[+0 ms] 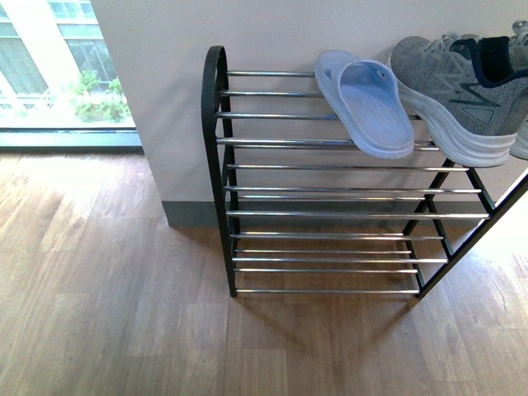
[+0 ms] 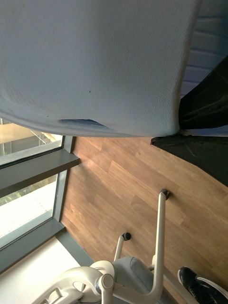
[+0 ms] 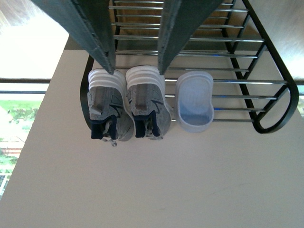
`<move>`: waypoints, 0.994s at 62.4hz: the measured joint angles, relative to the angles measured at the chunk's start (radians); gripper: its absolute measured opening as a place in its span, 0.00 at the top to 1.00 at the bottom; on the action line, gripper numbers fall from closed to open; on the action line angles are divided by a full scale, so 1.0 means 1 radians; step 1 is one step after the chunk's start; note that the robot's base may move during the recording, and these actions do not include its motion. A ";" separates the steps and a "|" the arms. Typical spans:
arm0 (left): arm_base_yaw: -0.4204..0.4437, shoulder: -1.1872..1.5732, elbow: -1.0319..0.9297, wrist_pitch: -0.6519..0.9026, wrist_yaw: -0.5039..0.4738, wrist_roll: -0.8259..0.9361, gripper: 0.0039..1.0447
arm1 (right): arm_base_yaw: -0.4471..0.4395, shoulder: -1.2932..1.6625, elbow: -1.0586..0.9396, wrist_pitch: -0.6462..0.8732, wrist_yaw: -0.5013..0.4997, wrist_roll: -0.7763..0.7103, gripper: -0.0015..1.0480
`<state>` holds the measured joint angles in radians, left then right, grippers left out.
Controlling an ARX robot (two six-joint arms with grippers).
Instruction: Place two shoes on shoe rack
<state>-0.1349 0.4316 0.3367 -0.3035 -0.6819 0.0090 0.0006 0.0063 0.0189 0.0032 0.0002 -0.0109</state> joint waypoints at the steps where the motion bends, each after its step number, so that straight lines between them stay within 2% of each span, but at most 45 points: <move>1: 0.000 0.000 0.000 0.000 0.000 0.000 0.99 | 0.000 0.000 0.000 0.000 0.000 0.000 0.67; 25: 0.000 -0.001 0.000 0.000 -0.003 0.000 0.99 | 0.000 -0.001 0.000 0.000 0.001 0.001 0.08; 28: -0.002 0.005 0.000 0.018 0.003 -0.027 0.99 | 0.000 -0.001 0.000 0.000 0.003 0.002 0.08; 38: -0.039 0.241 0.077 0.171 0.182 -0.230 0.99 | 0.000 -0.002 0.000 -0.002 0.005 0.002 0.09; 42: -0.067 0.416 0.166 0.225 0.254 -0.288 0.99 | 0.000 -0.002 0.000 -0.002 0.003 0.002 0.09; 50: -0.125 0.719 0.365 0.239 0.376 -0.320 0.99 | 0.000 -0.002 0.000 -0.002 0.002 0.002 0.09; 62: -0.182 1.115 0.658 0.187 0.406 -0.290 0.99 | 0.000 -0.002 0.000 -0.002 0.002 0.002 0.09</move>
<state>-0.3164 1.5467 0.9947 -0.1162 -0.2764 -0.2806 0.0010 0.0044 0.0189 0.0013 0.0025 -0.0086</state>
